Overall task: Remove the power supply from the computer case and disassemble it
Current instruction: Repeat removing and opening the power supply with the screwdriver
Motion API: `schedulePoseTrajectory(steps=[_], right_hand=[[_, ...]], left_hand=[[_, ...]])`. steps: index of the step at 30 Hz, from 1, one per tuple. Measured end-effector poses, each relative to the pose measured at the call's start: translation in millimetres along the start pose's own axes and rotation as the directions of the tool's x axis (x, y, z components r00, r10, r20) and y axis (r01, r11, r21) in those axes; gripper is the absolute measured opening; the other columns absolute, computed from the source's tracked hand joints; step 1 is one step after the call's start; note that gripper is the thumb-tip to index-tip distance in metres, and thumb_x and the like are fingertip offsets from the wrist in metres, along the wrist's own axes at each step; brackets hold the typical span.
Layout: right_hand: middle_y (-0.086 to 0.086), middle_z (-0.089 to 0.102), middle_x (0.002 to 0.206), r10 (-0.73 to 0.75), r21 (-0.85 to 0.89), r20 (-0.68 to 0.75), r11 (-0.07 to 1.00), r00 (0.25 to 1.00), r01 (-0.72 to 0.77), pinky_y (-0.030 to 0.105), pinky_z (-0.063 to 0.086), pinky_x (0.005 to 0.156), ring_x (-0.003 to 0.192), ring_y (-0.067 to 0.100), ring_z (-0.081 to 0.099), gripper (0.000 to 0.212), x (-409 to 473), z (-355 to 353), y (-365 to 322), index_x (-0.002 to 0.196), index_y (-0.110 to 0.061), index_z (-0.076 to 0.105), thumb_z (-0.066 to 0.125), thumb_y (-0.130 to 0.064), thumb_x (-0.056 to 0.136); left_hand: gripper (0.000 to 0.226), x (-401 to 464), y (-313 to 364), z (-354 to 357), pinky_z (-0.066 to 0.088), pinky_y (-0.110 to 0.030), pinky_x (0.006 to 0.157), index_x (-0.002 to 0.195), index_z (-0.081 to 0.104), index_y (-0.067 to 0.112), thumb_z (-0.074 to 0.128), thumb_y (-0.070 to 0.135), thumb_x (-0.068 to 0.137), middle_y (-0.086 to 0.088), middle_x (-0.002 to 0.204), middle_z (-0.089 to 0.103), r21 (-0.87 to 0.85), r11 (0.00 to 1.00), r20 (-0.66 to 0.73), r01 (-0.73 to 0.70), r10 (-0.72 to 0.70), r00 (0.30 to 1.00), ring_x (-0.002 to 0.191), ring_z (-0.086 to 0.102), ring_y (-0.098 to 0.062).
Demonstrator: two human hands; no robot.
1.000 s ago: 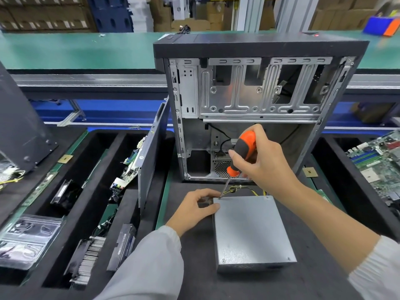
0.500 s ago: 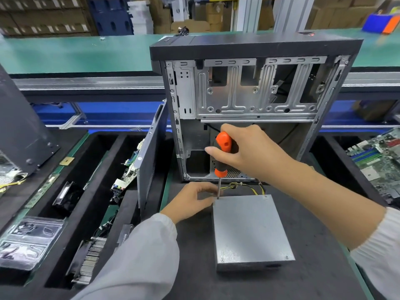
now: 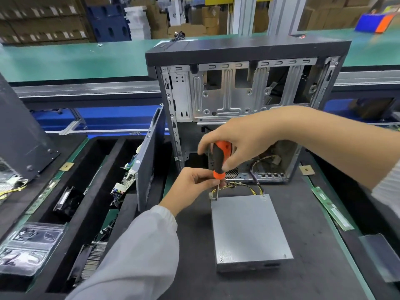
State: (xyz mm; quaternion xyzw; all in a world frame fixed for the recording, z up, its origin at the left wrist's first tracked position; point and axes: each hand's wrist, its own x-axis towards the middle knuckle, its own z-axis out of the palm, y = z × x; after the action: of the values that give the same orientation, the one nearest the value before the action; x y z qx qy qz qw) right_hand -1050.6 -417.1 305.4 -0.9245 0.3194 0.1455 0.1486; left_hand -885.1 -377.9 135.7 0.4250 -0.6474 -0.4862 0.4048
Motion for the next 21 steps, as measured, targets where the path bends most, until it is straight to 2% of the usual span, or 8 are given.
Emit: schedulePoseTrajectory(steps=[2,4,7,10,13,17,19,21], right_hand=[[-0.015,0.059,0.074,0.200,-0.023,-0.024,0.980,0.980,-0.200,0.024,0.049,0.057,0.062,0.013,0.070,0.075,1,0,-4,0.118,-0.025,0.051,0.051,-0.081,0.068],[-0.002,0.066,0.057,0.317,-0.096,-0.053,0.942,0.947,-0.321,0.020,0.047,0.046,0.048,0.015,0.067,0.083,2,3,-9,0.094,-0.011,0.059,0.036,-0.086,0.067],[0.001,0.068,0.070,0.170,-0.247,-0.110,0.950,0.979,-0.192,0.022,0.035,0.049,0.059,0.011,0.059,0.055,8,8,-6,0.092,-0.016,0.054,0.040,-0.069,0.087],[-0.004,0.057,0.080,0.068,-0.205,0.008,0.977,0.998,-0.065,0.029,0.043,0.059,0.074,0.020,0.058,0.020,3,-3,-6,0.099,-0.024,0.046,0.060,-0.035,0.090],[-0.003,0.049,0.095,-0.018,-0.195,0.053,0.980,0.998,0.028,0.031,0.043,0.064,0.084,0.021,0.052,0.029,4,-6,-9,0.105,-0.025,0.052,0.060,-0.006,0.085],[-0.002,0.059,0.093,0.122,-0.062,0.063,0.991,0.990,-0.118,0.030,0.053,0.063,0.074,0.019,0.066,0.060,3,-6,-9,0.121,-0.028,0.045,0.071,-0.056,0.074],[0.003,0.070,0.069,0.302,-0.051,0.045,0.953,0.952,-0.300,0.025,0.051,0.050,0.052,0.016,0.068,0.076,3,-7,-13,0.110,-0.015,0.055,0.049,-0.080,0.071],[0.001,0.063,0.046,0.350,-0.130,0.031,0.930,0.936,-0.343,0.024,0.049,0.052,0.047,0.014,0.065,0.075,7,-2,-14,0.084,-0.009,0.064,0.030,-0.077,0.083]], left_hand=[[0.024,0,-1,3,0.056,-0.042,0.092,0.096,0.076,0.023,0.066,0.003,0.089,-0.002,0.093,0.077,0.003,1.000,-0.023,-0.002,0.002,1.000,0.095,0.072,-0.021],[0.024,1,-2,5,0.056,-0.043,0.093,0.094,0.075,0.025,0.067,0.004,0.088,0.000,0.091,0.077,0.025,1.000,-0.039,0.007,-0.006,0.999,0.093,0.073,-0.019],[0.018,1,-1,3,0.055,-0.039,0.095,0.097,0.074,0.019,0.066,0.005,0.090,-0.001,0.094,0.076,0.018,1.000,-0.012,0.011,-0.010,1.000,0.095,0.072,-0.019],[0.021,0,2,3,0.052,-0.027,0.097,0.110,0.072,0.019,0.061,0.009,0.095,0.001,0.104,0.076,-0.034,0.999,0.064,0.034,-0.032,0.997,0.106,0.068,-0.015],[0.020,0,1,5,0.050,-0.024,0.099,0.110,0.073,0.017,0.059,0.013,0.096,0.002,0.102,0.076,-0.020,0.999,0.048,0.035,-0.034,0.998,0.107,0.068,-0.012],[0.017,-2,-4,8,0.053,-0.033,0.096,0.099,0.076,0.018,0.061,0.011,0.094,-0.002,0.091,0.077,-0.042,0.999,-0.026,0.018,-0.019,0.999,0.096,0.071,-0.018],[0.019,-1,-5,11,0.055,-0.036,0.093,0.096,0.075,0.020,0.062,0.008,0.093,-0.002,0.088,0.077,-0.039,0.999,-0.050,0.013,-0.015,0.999,0.092,0.072,-0.020],[0.020,0,-5,13,0.056,-0.037,0.092,0.096,0.075,0.022,0.062,0.007,0.093,-0.003,0.088,0.076,-0.011,1.000,-0.052,0.008,-0.008,0.999,0.091,0.072,-0.021]])
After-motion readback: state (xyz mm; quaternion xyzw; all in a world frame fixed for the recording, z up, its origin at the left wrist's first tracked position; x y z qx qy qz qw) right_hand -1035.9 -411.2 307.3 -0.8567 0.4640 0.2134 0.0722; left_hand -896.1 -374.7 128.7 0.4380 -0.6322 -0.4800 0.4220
